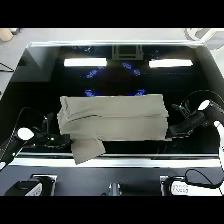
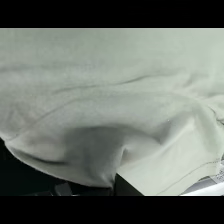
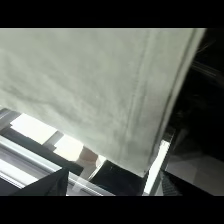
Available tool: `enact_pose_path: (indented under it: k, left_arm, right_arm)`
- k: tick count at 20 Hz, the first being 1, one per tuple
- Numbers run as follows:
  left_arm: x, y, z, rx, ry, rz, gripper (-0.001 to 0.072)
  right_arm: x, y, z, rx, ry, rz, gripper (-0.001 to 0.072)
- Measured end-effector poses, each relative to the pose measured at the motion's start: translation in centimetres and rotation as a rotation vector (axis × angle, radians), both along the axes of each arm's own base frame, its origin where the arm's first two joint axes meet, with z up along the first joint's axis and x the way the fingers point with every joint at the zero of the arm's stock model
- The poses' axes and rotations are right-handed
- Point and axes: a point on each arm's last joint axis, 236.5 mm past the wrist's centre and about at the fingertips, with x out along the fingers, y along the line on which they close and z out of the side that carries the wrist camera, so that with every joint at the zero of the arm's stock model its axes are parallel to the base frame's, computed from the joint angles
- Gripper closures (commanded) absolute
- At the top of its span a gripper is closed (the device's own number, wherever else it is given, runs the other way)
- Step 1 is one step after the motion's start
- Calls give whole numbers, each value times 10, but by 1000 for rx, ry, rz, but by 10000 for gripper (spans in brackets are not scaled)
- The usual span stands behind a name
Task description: Fold the shirts.
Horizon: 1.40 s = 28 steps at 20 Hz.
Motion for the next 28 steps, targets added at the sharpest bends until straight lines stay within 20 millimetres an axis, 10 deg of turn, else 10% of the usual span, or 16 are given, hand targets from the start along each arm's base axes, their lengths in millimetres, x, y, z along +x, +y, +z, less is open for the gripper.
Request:
enact_pose_path:
  k: [4,7,8,17,22,28]
  left_arm:
    - [0,0,2,-1,-8,0,675]
    - [0,0,3,-1,-10,-1,675]
    - [0,0,3,-1,-10,-1,675]
    - [38,-1,43,-2,-139,-5,679]
    - [77,12,83,0,-249,43,679]
    - [113,34,86,15,-251,91,678]
  right_arm:
    - [-4,9,-6,32,30,-35,213]
    - [0,15,-14,57,31,-65,660]
    - [4,15,-18,51,16,-74,693]
    - [35,3,2,9,-151,-33,698]
    - [90,4,44,-46,-344,15,698]
    - [154,4,66,-147,-525,20,698]
